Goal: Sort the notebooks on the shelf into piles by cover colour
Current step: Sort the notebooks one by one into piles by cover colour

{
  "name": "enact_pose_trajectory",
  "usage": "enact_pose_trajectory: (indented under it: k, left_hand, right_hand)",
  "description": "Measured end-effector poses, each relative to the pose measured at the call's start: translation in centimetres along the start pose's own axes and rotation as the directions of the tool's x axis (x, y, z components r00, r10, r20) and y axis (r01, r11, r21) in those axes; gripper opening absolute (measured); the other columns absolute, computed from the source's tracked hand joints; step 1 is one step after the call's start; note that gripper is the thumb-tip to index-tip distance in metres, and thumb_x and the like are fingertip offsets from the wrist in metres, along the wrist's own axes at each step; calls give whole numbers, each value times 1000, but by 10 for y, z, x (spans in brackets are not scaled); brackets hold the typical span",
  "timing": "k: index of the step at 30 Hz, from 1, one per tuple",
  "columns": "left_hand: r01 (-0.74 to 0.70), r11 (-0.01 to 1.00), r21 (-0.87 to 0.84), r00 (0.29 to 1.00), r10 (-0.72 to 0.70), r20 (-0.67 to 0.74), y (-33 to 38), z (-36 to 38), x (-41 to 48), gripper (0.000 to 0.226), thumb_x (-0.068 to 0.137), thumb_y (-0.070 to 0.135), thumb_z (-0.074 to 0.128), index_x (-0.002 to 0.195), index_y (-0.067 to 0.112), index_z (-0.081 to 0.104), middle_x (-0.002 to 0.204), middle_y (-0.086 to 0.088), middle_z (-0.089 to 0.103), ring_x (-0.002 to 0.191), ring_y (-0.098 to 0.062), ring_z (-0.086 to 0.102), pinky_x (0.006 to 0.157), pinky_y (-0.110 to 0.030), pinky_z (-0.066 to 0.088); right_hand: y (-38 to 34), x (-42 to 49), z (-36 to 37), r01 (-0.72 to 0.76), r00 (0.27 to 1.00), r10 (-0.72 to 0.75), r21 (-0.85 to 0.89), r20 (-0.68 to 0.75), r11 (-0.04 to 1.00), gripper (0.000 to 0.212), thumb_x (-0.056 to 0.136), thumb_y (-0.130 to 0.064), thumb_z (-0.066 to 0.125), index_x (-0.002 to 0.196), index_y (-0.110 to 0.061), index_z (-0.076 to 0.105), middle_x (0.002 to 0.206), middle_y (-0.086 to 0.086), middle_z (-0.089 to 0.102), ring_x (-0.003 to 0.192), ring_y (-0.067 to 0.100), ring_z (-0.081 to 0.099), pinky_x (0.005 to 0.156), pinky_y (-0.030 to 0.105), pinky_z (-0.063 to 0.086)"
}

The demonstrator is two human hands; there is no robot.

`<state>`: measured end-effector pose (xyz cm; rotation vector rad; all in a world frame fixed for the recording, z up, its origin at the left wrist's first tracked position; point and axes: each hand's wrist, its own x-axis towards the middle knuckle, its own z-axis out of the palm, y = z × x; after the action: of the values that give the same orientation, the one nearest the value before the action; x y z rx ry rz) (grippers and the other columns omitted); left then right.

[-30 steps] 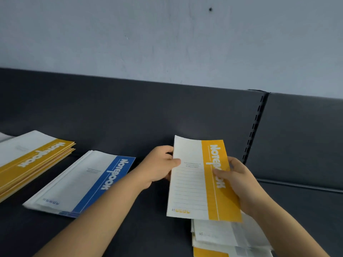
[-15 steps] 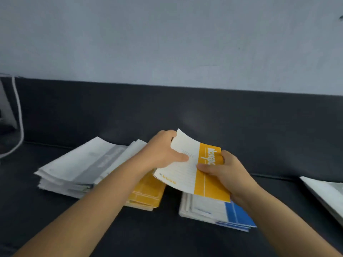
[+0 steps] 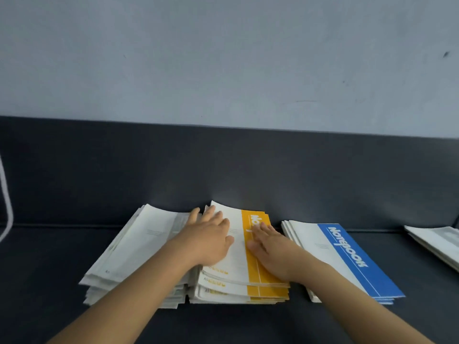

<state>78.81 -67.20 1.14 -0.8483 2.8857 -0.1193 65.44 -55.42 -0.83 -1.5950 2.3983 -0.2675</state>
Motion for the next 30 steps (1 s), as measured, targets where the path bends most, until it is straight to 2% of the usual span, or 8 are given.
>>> enact_pose_trajectory:
  k: [4,8,13,16,19,21,24,30]
  left_hand:
    - [-28,997,66,993,36,-115,18,-21,-1,76,99,59,26,156,15,2,163,-9,5,150,-23,4,120,-47,4]
    - [-74,996,43,984,80,-161,53,-38,7,82,95,64,32,156,18,0,164,-9,2,150,-26,4,118,-44,9]
    - [-133,990,38,979,137,-148,141,-47,31,83,94,65,34,156,20,2,164,-9,-1,150,-25,5,119,-43,11]
    - [-158,987,21,977,159,-144,205,-46,52,84,92,68,33,156,20,7,164,-7,4,150,-23,8,119,-42,12]
    - [-156,986,-50,979,148,-144,274,-46,75,80,92,68,34,154,20,20,160,-3,21,147,-20,19,117,-39,19]
    - [-136,982,-128,985,120,-126,321,-47,92,74,91,68,36,148,20,32,153,0,35,141,-21,31,113,-37,26]
    - [-73,957,-281,996,57,-62,384,-50,112,70,90,68,40,141,20,40,146,2,45,134,-21,41,106,-36,35]
    - [95,817,-568,994,-110,8,453,-49,153,65,89,60,51,140,21,39,137,2,51,125,-19,49,99,-36,44]
  right_hand:
    - [14,-10,-17,-29,996,25,-52,-84,998,58,101,-49,22,153,-25,13,161,-3,6,148,18,8,117,36,15]
    - [59,-27,-37,-33,978,34,9,-205,999,58,97,-55,31,146,-23,34,155,-3,28,145,14,19,115,32,23]
    - [146,-63,-66,-38,927,81,122,-367,992,56,92,-61,33,113,-20,64,113,-8,56,109,13,56,92,28,44]
    - [214,-79,-77,-45,904,83,100,-419,994,49,93,-60,33,91,-23,65,92,-11,56,94,10,57,84,27,45]
    - [285,-91,-85,-66,915,86,65,-395,996,40,92,-62,32,74,-33,53,83,-14,51,89,10,53,81,26,44]
    - [331,-96,-90,-99,923,104,34,-371,995,49,93,-61,32,90,-24,65,100,-9,59,101,14,55,87,28,43]
    - [391,-103,-94,-187,925,173,-9,-339,982,59,94,-61,30,115,-19,65,122,-4,59,116,17,51,93,30,41]
    - [455,-104,-97,-252,938,260,65,-228,966,46,95,-54,36,115,-17,56,120,0,54,116,21,47,92,31,41]
